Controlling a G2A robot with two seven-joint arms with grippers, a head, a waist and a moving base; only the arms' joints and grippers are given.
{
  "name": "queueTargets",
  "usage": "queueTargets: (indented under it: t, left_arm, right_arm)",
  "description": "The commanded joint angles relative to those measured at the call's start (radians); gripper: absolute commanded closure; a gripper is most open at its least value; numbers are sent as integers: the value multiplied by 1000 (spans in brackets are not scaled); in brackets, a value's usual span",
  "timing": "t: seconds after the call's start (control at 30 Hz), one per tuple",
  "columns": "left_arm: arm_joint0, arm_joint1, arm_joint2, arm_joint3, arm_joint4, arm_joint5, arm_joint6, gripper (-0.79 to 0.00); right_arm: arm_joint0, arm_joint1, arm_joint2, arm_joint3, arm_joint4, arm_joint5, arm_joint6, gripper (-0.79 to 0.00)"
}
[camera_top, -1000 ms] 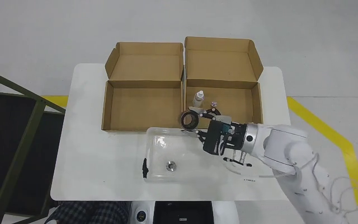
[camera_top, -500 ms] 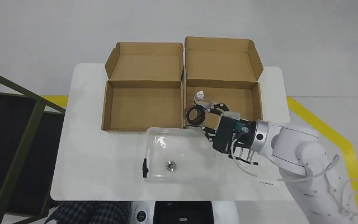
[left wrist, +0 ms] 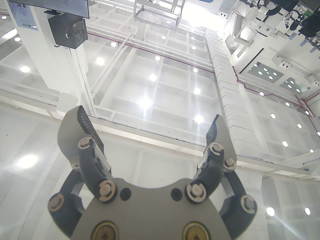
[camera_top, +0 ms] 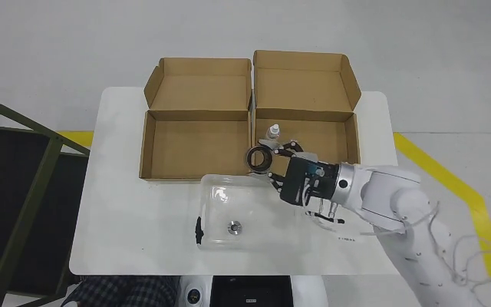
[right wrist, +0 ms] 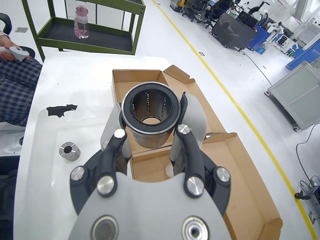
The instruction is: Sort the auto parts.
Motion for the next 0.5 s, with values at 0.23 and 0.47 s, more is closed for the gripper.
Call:
queueTargets:
  t: [0.23, 0.47]
  left_arm:
    - [0, 0, 0, 0, 0, 0, 0, -785]
    - [0, 0, 0, 0, 0, 0, 0, -785]
  right_arm:
    - [74, -26, -157, 90, -47, 61, 31, 0]
    - [168, -58, -258, 203, -25, 117, 39, 0]
